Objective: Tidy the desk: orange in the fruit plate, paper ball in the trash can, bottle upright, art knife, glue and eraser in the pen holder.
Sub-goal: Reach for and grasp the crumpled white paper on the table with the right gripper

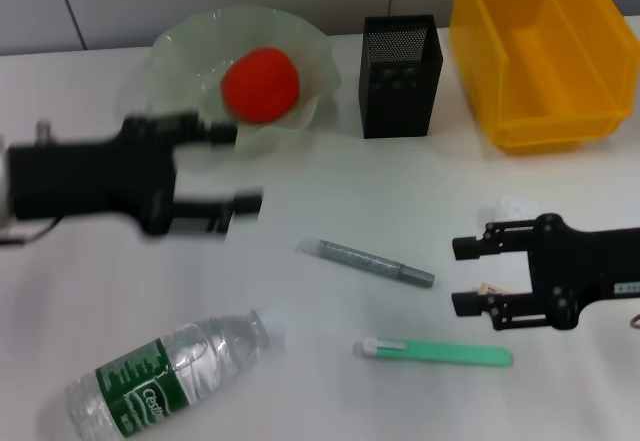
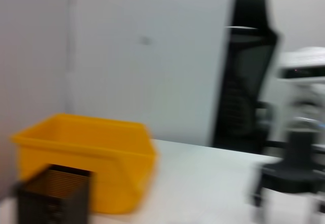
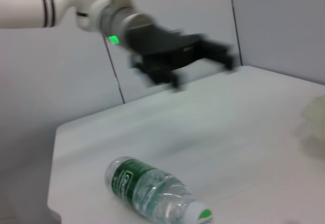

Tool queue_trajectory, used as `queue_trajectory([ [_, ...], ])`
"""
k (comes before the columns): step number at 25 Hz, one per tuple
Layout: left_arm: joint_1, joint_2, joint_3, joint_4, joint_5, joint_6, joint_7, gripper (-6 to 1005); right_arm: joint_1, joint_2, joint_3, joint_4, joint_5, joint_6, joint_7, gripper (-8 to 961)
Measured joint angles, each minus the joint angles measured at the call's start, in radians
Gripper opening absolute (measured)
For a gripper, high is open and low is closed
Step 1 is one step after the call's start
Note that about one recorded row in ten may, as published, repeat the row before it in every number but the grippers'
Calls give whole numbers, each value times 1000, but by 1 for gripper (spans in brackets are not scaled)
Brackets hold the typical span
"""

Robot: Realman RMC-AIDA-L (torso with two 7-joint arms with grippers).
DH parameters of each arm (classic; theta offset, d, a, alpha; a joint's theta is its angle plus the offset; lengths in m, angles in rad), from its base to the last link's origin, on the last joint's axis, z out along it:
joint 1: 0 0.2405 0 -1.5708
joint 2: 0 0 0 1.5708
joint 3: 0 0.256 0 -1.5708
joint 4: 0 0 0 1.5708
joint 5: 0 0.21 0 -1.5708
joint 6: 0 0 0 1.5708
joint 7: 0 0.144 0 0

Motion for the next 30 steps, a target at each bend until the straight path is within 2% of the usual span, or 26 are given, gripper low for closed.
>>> queue_trajectory([
  [3, 44, 18, -10, -7, 0, 96, 17, 858, 4, 0, -6, -45, -2, 0, 61, 662],
  [6, 94, 31, -22, -13, 0, 123, 28, 858, 7, 1, -21, -127, -9, 0, 155, 661],
  [8, 105, 33, -22, -17, 0, 124, 36, 858, 8, 1, -49, -204, -23, 0, 249, 661],
  [14, 132, 37, -22, -55, 0, 121, 74, 857, 22, 2, -205, -543, -190, -33, 636, 663],
  [19, 132, 39, -21, -77, 1, 121, 96, 857, 72, 3, -336, -731, -359, -102, 840, 663],
  [25, 127, 34, -22, -92, 33, 118, 112, 856, 143, 2, -450, -796, -538, -81, 1026, 662],
  [30, 126, 29, -22, -94, 48, 117, 112, 856, 195, 3, -499, -723, -640, 18, 1127, 662],
])
